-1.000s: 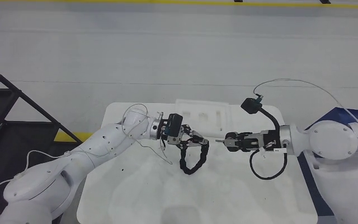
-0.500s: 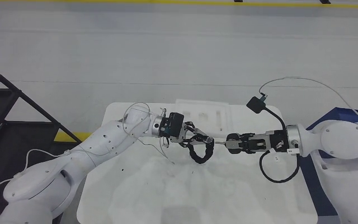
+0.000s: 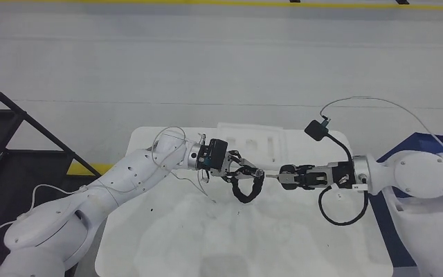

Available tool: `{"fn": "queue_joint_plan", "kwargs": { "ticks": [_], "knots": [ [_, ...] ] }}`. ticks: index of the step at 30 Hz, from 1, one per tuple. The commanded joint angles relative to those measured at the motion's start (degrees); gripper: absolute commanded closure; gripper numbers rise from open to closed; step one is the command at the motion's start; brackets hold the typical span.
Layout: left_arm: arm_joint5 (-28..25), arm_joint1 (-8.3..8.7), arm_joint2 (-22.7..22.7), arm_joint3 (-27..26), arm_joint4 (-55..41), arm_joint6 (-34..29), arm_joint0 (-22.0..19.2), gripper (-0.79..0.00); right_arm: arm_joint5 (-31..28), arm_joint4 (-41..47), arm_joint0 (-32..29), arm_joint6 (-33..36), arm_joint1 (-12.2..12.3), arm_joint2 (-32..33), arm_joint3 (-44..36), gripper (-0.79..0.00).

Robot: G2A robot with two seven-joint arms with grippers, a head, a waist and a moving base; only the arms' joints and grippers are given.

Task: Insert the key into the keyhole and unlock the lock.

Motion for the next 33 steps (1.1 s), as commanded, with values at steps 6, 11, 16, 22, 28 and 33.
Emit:
{"fn": "queue_joint_plan", "kwargs": {
  "ticks": [6, 11, 16, 22, 28, 33],
  "knots": [
    [0.65, 0.25, -2.76, -2.21, -1.2, -6.73, 1.55, 0.0, 2.26, -4.59, -0.25, 1.01, 0.99, 1.94, -4.65, 0.0],
    [0.85, 0.0, -3.99, -4.42, -0.17, -8.51, 1.88, 0.0, 5.2, -7.34, -0.15, 2.0, 1.51, 1.22, -7.09, 0.0],
    [-0.27, -0.68, -4.56, -4.9, 0.03, -9.98, 2.11, 0.0, 5.4, -8.13, 0.5, 2.09, 1.78, -0.45, -7.91, 0.0],
    [-1.44, -1.59, -5.23, -4.5, -0.34, -12.05, 2.32, 0.0, 5.72, -10.1, 1.12, 1.32, 2.1, -2.18, -8.41, 0.0],
    [-2.16, -2.09, -6.18, -4.55, -0.13, -12.81, 2.84, 0.0, 5.33, -11.48, 1.44, 0.51, 2.39, -3.47, -8.74, 0.0],
    [-2.96, -2.28, -6.96, -4.46, 0.33, -12.72, 3.52, 0.0, 5.69, -12.83, 1.58, 0.09, 2.68, -4.04, -9.05, 0.0]
  ]
}}
